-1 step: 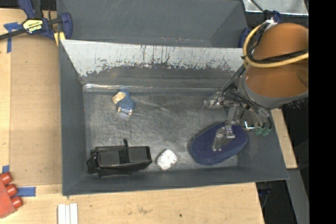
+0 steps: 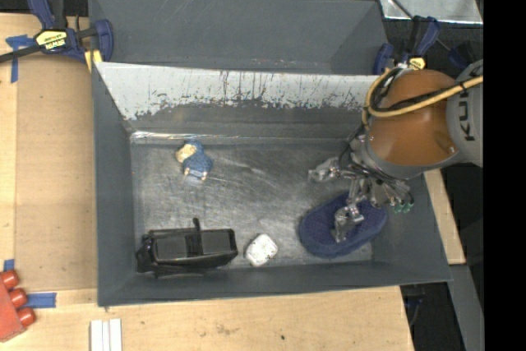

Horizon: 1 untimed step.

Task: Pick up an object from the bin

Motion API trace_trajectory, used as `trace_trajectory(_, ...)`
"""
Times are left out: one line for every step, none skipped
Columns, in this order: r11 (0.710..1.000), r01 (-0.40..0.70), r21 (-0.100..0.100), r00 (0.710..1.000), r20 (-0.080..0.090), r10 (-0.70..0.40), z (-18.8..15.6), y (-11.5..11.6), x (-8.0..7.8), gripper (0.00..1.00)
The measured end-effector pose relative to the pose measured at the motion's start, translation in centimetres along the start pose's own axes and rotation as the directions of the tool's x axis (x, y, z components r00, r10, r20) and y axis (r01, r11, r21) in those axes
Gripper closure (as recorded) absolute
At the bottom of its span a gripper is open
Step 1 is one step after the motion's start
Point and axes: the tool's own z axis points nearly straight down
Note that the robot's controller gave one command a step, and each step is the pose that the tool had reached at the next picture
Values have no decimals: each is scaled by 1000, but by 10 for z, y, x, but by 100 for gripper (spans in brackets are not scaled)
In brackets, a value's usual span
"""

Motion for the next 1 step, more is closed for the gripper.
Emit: trace_trajectory(1000,0,3,1000,0,0,-3,2,-1,0)
